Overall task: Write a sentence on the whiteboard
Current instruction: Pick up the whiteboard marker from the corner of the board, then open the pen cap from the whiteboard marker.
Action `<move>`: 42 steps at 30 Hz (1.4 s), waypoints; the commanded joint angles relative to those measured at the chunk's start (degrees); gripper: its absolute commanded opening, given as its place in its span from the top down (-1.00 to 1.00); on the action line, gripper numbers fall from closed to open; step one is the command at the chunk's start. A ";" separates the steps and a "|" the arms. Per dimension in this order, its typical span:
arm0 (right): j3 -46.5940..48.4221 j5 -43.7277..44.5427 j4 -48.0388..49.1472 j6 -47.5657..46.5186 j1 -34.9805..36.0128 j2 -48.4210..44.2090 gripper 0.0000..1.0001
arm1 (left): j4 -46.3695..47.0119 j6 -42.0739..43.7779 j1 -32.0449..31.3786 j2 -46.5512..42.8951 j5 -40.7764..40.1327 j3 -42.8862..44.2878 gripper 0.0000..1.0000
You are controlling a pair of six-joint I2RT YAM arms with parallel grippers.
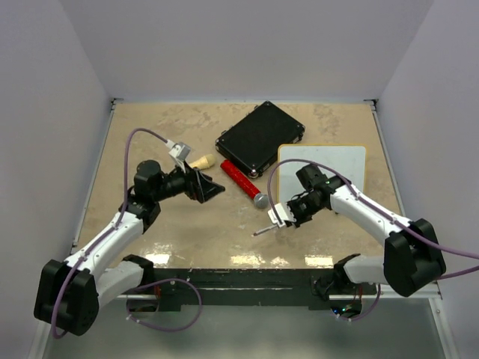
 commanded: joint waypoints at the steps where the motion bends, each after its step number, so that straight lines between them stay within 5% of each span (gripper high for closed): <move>1: 5.58 -7.96 -2.72 9.33 0.24 1.96 0.92 | 13.71 -15.08 -4.33 1.65 5.89 -8.15 -0.85; 16: 12.97 -13.67 0.35 24.10 0.24 7.85 0.95 | 26.73 -23.18 -19.37 17.91 -0.44 -6.14 -0.50; 27: 13.58 -15.43 3.43 30.17 0.24 10.22 0.99 | 29.72 -22.56 -23.24 22.31 -5.27 -4.30 -0.16; 42: 14.99 -18.77 3.87 35.18 0.15 13.13 1.00 | 23.75 -16.50 -25.79 20.91 -13.10 -3.68 0.05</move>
